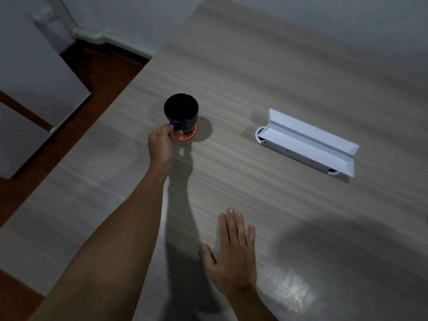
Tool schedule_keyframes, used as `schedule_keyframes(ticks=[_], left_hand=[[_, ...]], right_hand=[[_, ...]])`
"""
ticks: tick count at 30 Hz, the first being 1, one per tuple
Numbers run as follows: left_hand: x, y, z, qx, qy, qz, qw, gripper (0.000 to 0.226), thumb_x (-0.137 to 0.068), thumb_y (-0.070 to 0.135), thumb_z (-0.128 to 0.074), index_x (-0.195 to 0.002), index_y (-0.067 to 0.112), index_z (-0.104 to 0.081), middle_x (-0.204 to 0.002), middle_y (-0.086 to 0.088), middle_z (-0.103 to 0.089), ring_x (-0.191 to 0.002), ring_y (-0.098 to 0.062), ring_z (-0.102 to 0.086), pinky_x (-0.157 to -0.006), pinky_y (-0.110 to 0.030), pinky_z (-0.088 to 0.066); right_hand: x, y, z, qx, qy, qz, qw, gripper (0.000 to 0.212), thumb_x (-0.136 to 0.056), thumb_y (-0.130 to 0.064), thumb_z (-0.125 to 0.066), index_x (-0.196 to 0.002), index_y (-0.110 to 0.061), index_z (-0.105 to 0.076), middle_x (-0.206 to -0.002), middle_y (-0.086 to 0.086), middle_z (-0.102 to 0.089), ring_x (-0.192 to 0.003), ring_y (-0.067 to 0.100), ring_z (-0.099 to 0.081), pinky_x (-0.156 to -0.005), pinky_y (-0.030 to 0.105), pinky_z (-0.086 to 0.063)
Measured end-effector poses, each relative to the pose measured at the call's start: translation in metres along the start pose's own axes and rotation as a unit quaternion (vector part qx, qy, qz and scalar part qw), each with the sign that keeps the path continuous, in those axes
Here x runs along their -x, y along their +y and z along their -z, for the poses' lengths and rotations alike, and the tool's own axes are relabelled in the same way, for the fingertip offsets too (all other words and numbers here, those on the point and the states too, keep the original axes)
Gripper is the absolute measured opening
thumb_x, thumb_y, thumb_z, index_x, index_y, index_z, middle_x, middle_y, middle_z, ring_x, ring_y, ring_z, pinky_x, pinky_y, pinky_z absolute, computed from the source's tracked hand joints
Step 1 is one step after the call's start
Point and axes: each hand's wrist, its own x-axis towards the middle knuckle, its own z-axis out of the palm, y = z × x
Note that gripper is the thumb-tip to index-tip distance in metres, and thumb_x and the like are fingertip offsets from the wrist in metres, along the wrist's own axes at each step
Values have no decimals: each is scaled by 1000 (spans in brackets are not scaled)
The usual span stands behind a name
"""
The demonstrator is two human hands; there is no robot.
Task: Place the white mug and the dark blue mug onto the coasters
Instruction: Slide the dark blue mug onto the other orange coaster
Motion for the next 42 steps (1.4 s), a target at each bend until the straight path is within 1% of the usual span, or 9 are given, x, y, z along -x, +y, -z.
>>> schedule_keyframes(ticks=[3, 6, 10, 13, 17, 23, 28, 36, 42], left_hand=[[-2, -1, 0, -4, 6, 3, 1000, 33, -88, 5, -49, -57, 14, -46, -74, -15, -63, -82, -26, -69, -87, -41, -58], [-4, -3, 2, -8, 11, 5, 1000, 30, -86, 8, -50, -57, 15, -47, -73, -15, -63, -82, -26, -70, -91, -45, -57], [-7, -4, 5, -13, 9, 2, 1000, 36, -85, 9, -51, -50, 20, -49, -60, -3, -66, -79, -25, -70, -95, -51, -57], [-10, -3, 7, -19, 7, 0, 1000, 37, -87, 9, -51, -52, 19, -50, -63, -6, -66, -82, -27, -70, -97, -54, -56], [-10, -1, 7, -16, 3, 3, 1000, 30, -89, 6, -50, -60, 13, -50, -76, -17, -64, -85, -29, -68, -97, -52, -56], [-8, 6, 6, -33, 4, 11, 999, 30, -93, 4, -47, -64, 11, -48, -87, -23, -58, -84, -29, -66, -94, -48, -56], [-7, 12, 6, -63, -5, 9, 998, 30, -93, 6, -46, -64, 12, -46, -83, -21, -59, -86, -29, -65, -92, -46, -57], [-6, 11, 4, -51, -8, 6, 999, 31, -94, 6, -46, -63, 11, -48, -65, -11, -65, -84, -30, -70, -88, -44, -59], [-7, 8, 4, -59, -16, -3, 998, 31, -93, 8, -46, -62, 12, -48, -74, -19, -65, -89, -33, -70, -93, -48, -57]], right_hand=[[0, -1, 1, 1, -5, -1, 1000, 89, -95, -70, -33, -165, -20, -11, -175, 2, -8, -162, 24, -4, -125, 55, -8], [0, -1, 2, 3, -7, -1, 1000, 90, -94, -70, -36, -165, -20, -12, -175, 3, -9, -162, 25, -5, -125, 55, -9], [0, 0, 2, -1, -9, 0, 1000, 89, -95, -71, -32, -165, -21, -10, -175, 2, -6, -162, 23, -1, -126, 54, -6], [0, -1, 2, -3, -7, 0, 1000, 89, -95, -72, -29, -165, -21, -10, -175, 0, -4, -162, 22, 1, -127, 52, -4], [0, 0, 3, -3, -9, 0, 1000, 89, -95, -72, -29, -165, -20, -10, -175, 0, -3, -162, 22, 1, -126, 53, -5], [0, 0, 2, -7, -7, 1, 1000, 89, -95, -73, -26, -165, -20, -12, -175, 1, -5, -162, 23, -1, -126, 54, -7], [0, 1, 1, -11, -2, 3, 1000, 88, -95, -72, -29, -164, -19, -16, -175, 2, -10, -162, 24, -6, -126, 54, -10], [-2, 0, 3, -6, -16, -1, 1000, 89, -96, -74, -25, -165, -20, -11, -175, 1, -5, -162, 23, -1, -125, 54, -8], [-1, -1, 5, -5, -19, -3, 1000, 88, -95, -74, -22, -165, -21, -10, -175, 1, -5, -162, 24, -3, -125, 54, -7]])
